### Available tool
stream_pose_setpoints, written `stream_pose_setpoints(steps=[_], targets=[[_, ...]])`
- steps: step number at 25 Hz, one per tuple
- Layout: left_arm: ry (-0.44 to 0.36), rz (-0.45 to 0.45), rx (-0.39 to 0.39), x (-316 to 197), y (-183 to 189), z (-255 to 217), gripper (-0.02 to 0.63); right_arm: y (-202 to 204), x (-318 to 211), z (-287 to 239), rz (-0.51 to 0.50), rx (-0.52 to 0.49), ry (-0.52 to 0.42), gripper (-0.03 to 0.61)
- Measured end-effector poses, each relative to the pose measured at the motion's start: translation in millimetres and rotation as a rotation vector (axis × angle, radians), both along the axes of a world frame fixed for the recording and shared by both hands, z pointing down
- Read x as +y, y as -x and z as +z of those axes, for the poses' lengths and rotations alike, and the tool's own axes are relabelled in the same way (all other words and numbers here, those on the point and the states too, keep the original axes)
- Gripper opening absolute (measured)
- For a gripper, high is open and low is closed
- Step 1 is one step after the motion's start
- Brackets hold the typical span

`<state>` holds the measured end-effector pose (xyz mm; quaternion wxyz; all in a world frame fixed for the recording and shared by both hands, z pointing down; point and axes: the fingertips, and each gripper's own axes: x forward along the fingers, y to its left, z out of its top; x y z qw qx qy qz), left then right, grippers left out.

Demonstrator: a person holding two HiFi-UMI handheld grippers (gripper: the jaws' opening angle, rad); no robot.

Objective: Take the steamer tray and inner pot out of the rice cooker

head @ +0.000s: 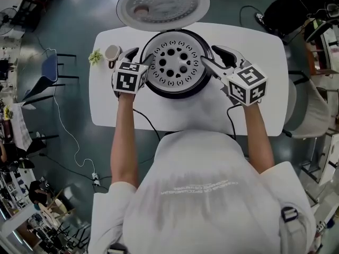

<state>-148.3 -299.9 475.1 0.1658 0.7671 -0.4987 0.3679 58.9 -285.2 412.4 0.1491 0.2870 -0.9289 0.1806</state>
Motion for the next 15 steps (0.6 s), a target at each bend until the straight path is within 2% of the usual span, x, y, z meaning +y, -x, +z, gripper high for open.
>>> stream_pose_setpoints(steps=[2, 5, 9, 15], targets=[[0.009, 0.013, 0.024, 4, -4, 0, 0.227, -2, 2, 1, -0.001, 0.001, -0.003, 0.225], [0.054, 0.036, 0.091, 11, -12, 2, 0.127, -6, 2, 0, 0.002, 0.000, -0.007, 0.225], [0.071, 0.023, 0.127, 12, -11, -2, 0.120, -3, 1, -5, -0.004, 0.001, -0.011, 0.225], [0.013, -0.058, 0.227, 26, -38, 5, 0.089, -31, 21, 14, -0.012, -0.015, -0.024, 0.225]])
